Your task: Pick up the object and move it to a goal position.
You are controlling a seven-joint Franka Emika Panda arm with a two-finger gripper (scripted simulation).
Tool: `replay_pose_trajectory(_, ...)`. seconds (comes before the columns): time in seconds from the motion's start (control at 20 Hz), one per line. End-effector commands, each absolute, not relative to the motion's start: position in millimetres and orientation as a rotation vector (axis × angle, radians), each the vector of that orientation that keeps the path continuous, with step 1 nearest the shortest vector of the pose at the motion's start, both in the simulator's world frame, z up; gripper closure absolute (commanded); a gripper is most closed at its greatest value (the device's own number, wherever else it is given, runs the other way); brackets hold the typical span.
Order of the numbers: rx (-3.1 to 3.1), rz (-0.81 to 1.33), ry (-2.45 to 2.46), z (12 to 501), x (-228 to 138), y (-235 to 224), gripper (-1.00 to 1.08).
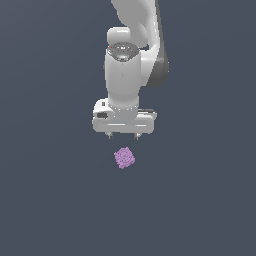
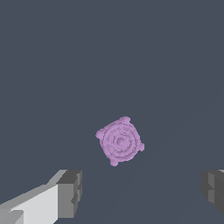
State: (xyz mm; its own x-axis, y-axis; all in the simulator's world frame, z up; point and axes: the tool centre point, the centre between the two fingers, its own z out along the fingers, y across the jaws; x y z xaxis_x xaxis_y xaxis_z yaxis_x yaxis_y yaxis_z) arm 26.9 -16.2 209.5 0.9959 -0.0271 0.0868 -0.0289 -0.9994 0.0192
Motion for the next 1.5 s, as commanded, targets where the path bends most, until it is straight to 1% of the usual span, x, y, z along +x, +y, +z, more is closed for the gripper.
replay_pose_trajectory(0.0,3.115,0.138,-0.049,212.8,27.9,-19.1,-0.92)
replay_pose_trajectory(0.35,3.115,0.132,-0.018,207.5,28.2,-18.6,-0.92)
replay_pose_trajectory(0.65,3.113,0.112,0.087,191.3,29.5,-18.7,-0.92)
replay_pose_trajectory(1.45,3.073,0.019,0.602,110.4,29.6,-17.5,-0.92)
